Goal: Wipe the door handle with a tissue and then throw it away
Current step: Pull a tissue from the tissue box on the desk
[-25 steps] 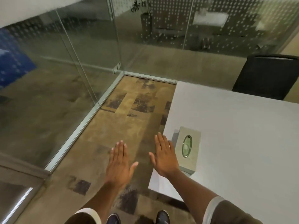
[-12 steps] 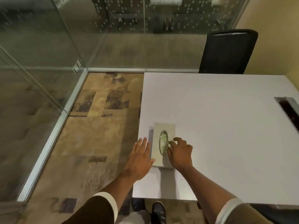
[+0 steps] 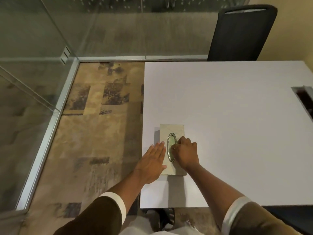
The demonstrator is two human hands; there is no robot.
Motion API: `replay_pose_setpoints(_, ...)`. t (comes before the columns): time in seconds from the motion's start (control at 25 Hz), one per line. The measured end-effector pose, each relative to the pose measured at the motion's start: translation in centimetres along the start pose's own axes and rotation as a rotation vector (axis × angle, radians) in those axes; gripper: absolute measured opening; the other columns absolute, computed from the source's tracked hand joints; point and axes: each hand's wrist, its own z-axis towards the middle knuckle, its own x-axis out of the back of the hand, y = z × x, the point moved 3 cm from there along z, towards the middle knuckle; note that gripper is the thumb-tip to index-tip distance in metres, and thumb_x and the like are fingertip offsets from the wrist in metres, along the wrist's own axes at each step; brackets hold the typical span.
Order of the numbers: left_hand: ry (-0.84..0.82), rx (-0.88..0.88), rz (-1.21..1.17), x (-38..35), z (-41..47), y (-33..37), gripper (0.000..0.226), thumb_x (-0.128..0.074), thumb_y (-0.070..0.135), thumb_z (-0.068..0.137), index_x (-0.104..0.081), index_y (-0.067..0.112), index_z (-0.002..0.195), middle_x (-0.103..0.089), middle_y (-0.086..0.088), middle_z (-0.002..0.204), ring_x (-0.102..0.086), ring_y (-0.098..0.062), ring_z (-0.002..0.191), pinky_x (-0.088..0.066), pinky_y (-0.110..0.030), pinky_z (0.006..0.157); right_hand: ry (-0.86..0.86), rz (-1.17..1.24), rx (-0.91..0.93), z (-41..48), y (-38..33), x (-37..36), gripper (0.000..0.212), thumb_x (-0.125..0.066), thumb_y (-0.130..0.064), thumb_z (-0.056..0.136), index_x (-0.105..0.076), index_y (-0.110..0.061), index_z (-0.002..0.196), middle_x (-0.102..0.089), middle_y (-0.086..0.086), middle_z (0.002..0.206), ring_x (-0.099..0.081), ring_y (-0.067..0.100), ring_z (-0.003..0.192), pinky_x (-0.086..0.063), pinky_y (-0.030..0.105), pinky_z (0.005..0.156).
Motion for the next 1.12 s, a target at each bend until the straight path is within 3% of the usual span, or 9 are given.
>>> replay_pose_setpoints(0.24,0.005,-0.002,0.011,-0.3,-0.1,0.1,0.078,-0.014,0.051,0.116,0.020,0.000,0.165,0.030,-0.021,0.173,0.025,-0.036,0.163,0.009,-0.049,0.135,-0.032,-0.006,-0.007,0.3,-0.3,-0.3,0.018,-0.064,-0.023,0.089,-0.075,-0.030,0.101,-0.058,-0.003,0.104,-0.056,0.024,0.097,-0.036,0.039,0.083)
replay_pose_setpoints(0.44,-0.004,0.011,0.002,-0.2,-0.1,0.2,0.079,-0.018,0.050,0.117,0.021,0.000,0.164,0.031,-0.020,0.172,0.027,-0.035,0.163,0.012,-0.048,0.135,-0.009,0.014,-0.044,1.0,-0.9,-0.3,0.018,-0.059,-0.018,0.091,-0.075,-0.028,0.091,-0.058,-0.004,0.098,-0.054,0.024,0.096,-0.024,0.038,0.078)
replay_pose_setpoints(0.68,-0.037,0.021,0.017,0.3,-0.1,0.3,0.079,-0.017,0.051,0.116,0.022,0.001,0.163,0.031,-0.020,0.172,0.027,-0.035,0.162,0.011,-0.049,0.135,-0.006,-0.019,0.032,0.8,-0.9,-0.5,0.012,-0.056,-0.019,0.093,-0.067,-0.018,0.097,-0.059,0.003,0.105,-0.056,0.029,0.099,-0.037,0.043,0.082)
replay_pose_setpoints(0.84,-0.037,0.018,0.039,0.4,-0.1,0.4,0.079,-0.015,0.050,0.116,0.021,-0.001,0.164,0.029,-0.022,0.172,0.023,-0.036,0.164,0.005,-0.051,0.136,-0.022,0.147,-0.030,-0.2,-0.1,-1.0,0.014,-0.052,-0.018,0.097,-0.058,-0.012,0.107,-0.055,0.007,0.111,-0.053,0.032,0.102,-0.040,0.044,0.083)
replay_pose_setpoints(0.96,-0.036,0.018,0.048,0.4,0.0,0.4,0.080,-0.015,0.051,0.116,0.018,-0.002,0.166,0.027,-0.023,0.174,0.021,-0.036,0.165,0.003,-0.051,0.136,0.083,0.435,-0.118,-1.0,1.0,-0.7,0.003,-0.052,-0.015,0.099,-0.054,-0.015,0.100,-0.056,0.006,0.106,-0.054,0.032,0.097,-0.044,0.045,0.082)
replay_pose_setpoints(1.12,-0.028,0.019,0.037,0.2,0.2,0.4,0.081,-0.018,0.052,0.116,0.017,-0.002,0.166,0.026,-0.023,0.174,0.019,-0.037,0.165,0.003,-0.051,0.136,0.176,0.675,-0.142,-1.6,2.2,0.0,0.010,-0.058,-0.017,0.103,-0.064,-0.011,0.107,-0.066,0.005,0.104,-0.061,0.027,0.098,-0.052,0.046,0.087)
